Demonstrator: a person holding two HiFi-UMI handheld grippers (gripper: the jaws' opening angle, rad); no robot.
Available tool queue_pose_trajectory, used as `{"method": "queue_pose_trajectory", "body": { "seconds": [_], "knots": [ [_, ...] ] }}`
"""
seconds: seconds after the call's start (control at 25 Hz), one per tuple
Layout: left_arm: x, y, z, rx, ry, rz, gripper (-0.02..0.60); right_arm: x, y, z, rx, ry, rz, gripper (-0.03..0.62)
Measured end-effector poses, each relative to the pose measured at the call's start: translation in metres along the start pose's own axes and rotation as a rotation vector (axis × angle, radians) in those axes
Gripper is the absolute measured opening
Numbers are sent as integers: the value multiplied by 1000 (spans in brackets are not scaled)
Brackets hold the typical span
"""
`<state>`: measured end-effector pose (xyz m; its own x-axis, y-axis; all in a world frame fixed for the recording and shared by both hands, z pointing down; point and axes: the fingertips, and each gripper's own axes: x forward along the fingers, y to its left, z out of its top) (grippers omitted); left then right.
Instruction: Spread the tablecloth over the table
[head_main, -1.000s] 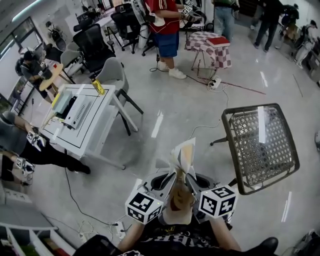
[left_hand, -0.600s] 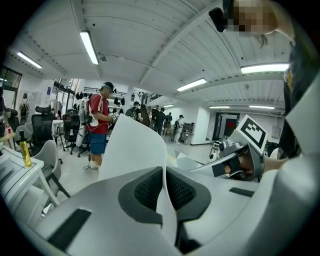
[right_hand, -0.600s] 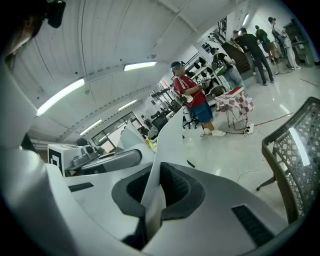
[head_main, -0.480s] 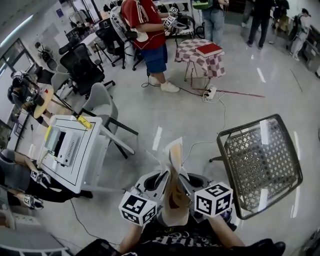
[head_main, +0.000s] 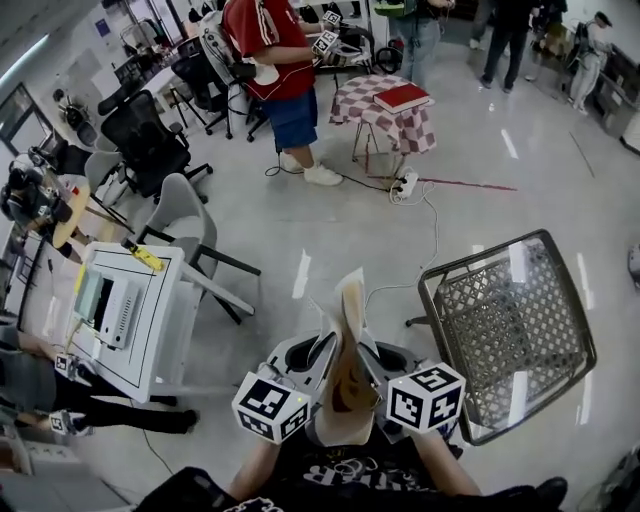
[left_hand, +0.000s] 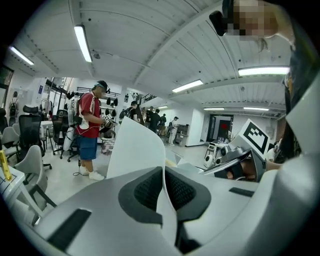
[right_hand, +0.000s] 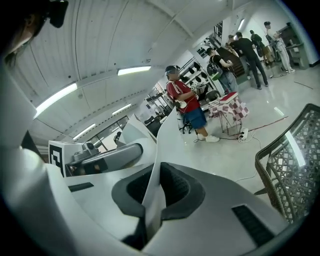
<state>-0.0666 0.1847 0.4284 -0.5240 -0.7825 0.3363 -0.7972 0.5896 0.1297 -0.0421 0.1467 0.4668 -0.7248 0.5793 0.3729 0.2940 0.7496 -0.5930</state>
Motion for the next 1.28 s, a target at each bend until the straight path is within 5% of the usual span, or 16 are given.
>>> {"method": "queue_pose_trajectory", "body": {
  "seconds": [0.48, 0.84, 1.28],
  "knots": [
    [125, 38, 26, 61, 55, -181, 20, 32, -89, 64, 68, -62, -139, 15],
    [245, 112, 99, 121, 32, -307, 20, 89, -170, 185, 54, -117, -265, 15],
    [384, 114, 188, 362, -114, -557, 20, 37, -288, 326, 98, -462, -524, 15]
  ]
}}
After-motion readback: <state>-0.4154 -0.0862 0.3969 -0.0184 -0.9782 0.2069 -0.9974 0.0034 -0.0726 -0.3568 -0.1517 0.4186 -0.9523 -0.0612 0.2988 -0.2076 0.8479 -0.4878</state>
